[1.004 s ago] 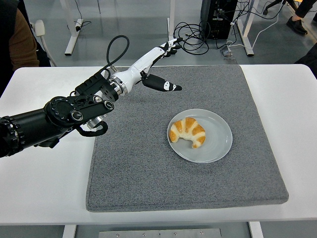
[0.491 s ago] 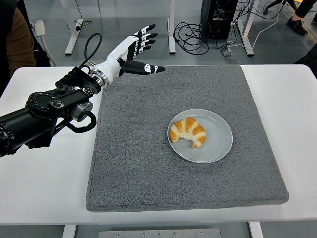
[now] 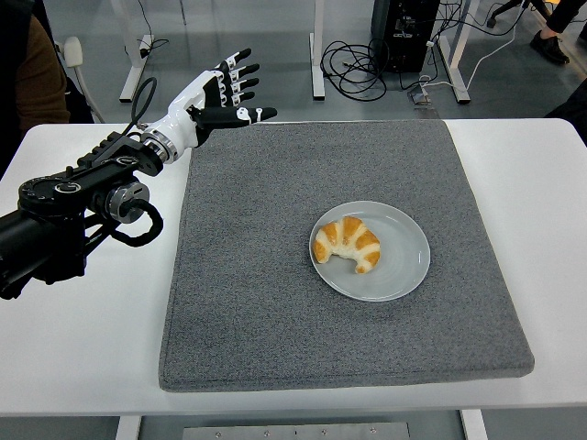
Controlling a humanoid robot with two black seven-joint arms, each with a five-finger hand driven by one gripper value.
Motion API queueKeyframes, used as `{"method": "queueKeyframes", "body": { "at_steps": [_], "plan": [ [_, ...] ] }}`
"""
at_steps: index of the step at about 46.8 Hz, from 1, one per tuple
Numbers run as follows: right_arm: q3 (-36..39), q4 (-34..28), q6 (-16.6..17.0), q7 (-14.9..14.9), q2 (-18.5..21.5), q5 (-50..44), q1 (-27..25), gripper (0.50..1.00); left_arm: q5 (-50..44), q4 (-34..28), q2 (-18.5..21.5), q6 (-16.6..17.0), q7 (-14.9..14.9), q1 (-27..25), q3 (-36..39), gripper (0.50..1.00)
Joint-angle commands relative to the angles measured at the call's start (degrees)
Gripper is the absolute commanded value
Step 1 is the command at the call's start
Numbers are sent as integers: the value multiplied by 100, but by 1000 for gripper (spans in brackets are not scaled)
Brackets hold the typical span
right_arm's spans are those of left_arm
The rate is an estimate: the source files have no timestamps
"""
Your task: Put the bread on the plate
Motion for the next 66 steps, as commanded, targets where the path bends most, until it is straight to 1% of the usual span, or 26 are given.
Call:
{"method": "queueKeyframes", "body": {
  "at_steps": [1, 5, 9, 14, 19, 22, 24, 30, 34, 38, 50, 66],
  "plan": [
    [0, 0, -1, 5, 0, 0, 0, 1000, -3, -2, 37, -14, 164, 48, -197, 963],
    [0, 0, -1, -4, 0, 0, 0, 1000, -3, -2, 55, -6, 234, 65, -250, 963],
    [0, 0, 0, -4, 0, 0, 0, 1000, -3, -2, 64, -6, 226, 118, -224, 963],
    [0, 0, -1, 5, 0, 0, 0, 1000, 15, -2, 169, -6, 191, 197, -197, 963],
    [0, 0, 0, 5, 0, 0, 0, 1000, 67, -11, 178, -23, 94, 250, -188, 963],
    [0, 0, 0, 5, 0, 0, 0, 1000, 94, -11, 196, -49, -90, 276, -110, 963],
    [0, 0, -1, -4, 0, 0, 0, 1000, 94, -11, 222, -137, -257, 285, -48, 963],
    [0, 0, -1, 5, 0, 0, 0, 1000, 85, -11, 257, -568, -846, 276, 137, 963],
    [0, 0, 8, 5, 0, 0, 0, 1000, 85, -11, 257, -761, -1031, 346, 128, 963],
    [0, 0, 0, 5, 0, 0, 0, 1000, 77, -11, 249, -841, -1084, 434, 93, 963],
    [0, 0, -1, 5, 0, 0, 0, 1000, 77, -11, 213, -841, -1075, 522, -74, 965],
    [0, 0, -1, 5, 0, 0, 0, 1000, 68, -2, 266, -832, -1031, 558, -83, 965]
  ]
}}
